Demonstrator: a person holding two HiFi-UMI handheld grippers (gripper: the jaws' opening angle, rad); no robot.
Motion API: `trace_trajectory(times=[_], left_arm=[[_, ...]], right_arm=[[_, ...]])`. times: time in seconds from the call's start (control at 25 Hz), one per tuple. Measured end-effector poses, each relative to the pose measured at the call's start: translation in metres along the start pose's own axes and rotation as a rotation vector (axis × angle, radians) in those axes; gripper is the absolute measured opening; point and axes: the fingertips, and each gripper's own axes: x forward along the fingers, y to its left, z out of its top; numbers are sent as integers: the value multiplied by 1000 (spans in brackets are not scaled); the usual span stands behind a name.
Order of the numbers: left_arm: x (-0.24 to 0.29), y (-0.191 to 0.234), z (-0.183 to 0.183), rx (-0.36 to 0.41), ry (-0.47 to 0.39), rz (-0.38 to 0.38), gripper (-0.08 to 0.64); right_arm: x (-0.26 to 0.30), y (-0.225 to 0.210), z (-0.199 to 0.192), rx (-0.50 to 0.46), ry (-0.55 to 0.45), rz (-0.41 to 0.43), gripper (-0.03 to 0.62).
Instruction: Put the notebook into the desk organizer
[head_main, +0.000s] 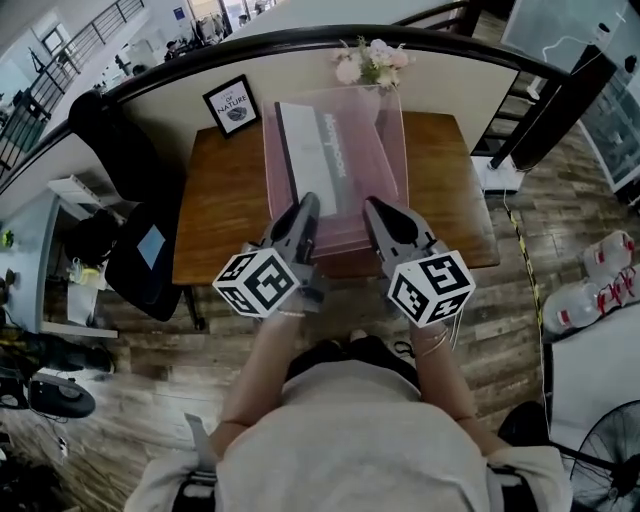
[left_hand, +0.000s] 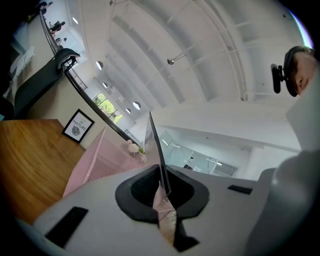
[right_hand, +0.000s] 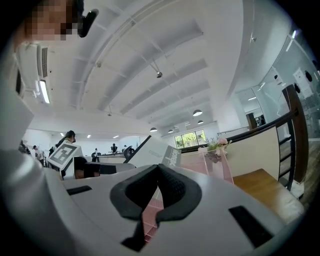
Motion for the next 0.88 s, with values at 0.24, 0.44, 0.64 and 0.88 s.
trace_trajectory(times=[0.24,0.44,0.64,0.88], left_arm=[[16,-1,-4,-44,-15,18,21],[28,-6,-3,-62,-26,5,21],[42,-12,-9,-76,-4,-19,21],[54,-14,-19,-86,50,-13,23]], right_arm=[[5,-12,4,0,4,44,12],[5,-26,6,6,0,52,12],[8,-35,8,3,-2,59,12],[10,-40,8,0,3,73,12]])
